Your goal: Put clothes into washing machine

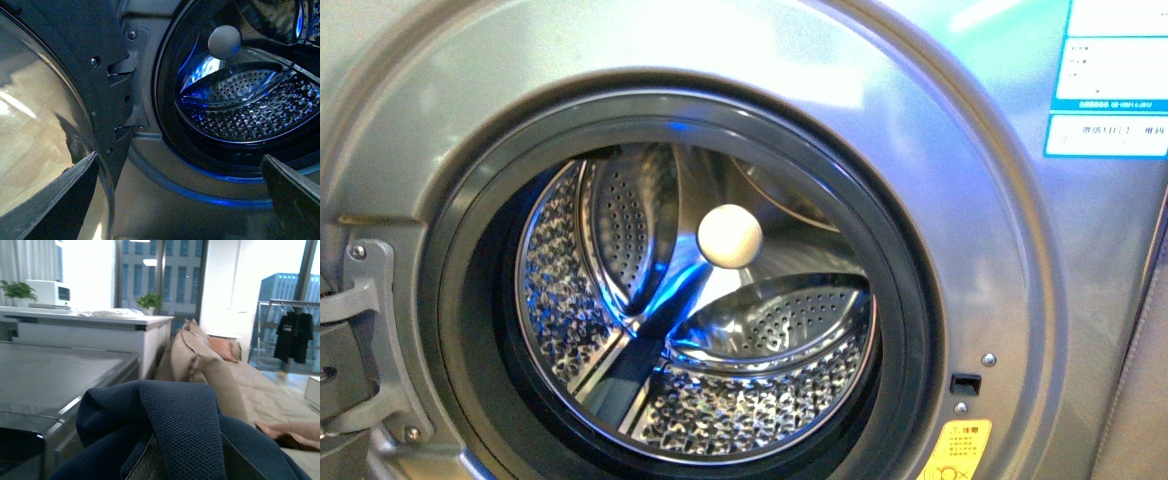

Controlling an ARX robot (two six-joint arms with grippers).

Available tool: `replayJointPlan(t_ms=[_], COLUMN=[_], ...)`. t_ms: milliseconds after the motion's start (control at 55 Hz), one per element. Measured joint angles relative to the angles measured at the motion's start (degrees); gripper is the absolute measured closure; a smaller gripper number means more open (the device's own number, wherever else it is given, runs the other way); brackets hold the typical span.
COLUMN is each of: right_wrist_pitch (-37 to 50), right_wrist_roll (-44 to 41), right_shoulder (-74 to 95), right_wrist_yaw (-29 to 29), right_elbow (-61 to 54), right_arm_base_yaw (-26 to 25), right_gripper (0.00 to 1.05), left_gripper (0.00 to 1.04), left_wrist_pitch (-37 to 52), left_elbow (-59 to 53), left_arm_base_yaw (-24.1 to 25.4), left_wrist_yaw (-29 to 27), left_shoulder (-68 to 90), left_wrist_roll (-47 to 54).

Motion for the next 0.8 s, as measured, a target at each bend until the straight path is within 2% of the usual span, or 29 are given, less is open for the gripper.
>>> replayJointPlan(t_ms=[109,273,400,437,473,655,801], right_wrist_pitch=[-5.1,-10.4,-11.3,-11.3,-11.3,-9.9,-9.5], right_wrist_roll=[-4.0,-11.5,-15.6,-16.3,-17.4,-18.9,-18.6], right_shoulder=[-0.7,-0.1,1.0,1.3,1.8,2.6,2.6], right_wrist_yaw=[6.8,18.9,25.9,27.1,29.2,33.3,29.6], right_elbow=[4.0,7.2,7.4,7.3,7.0,4.2,2.0], right_arm_base_yaw=[12.3,34.2,48.4,51.2,56.2,68.0,69.4], right_gripper=[0.98,0.98,0.98,0.98,0.98,0.98,0.98], left_gripper=[0.07,0.07,0.07,0.07,0.07,0.07,0.07], left_wrist_pitch=[0.0,0.0,0.0,0.0,0.0,0.0,0.0], left_elbow=[0.0,0.0,0.0,0.0,0.0,0.0,0.0], left_arm_base_yaw=[0.0,0.0,0.0,0.0,0.0,0.0,0.0], left_wrist_yaw=[0.0,0.0,0.0,0.0,0.0,0.0,0.0], left_shoulder=[0.0,0.0,0.0,0.0,0.0,0.0,0.0], left_wrist_roll=[0.0,0.0,0.0,0.0,0.0,0.0,0.0])
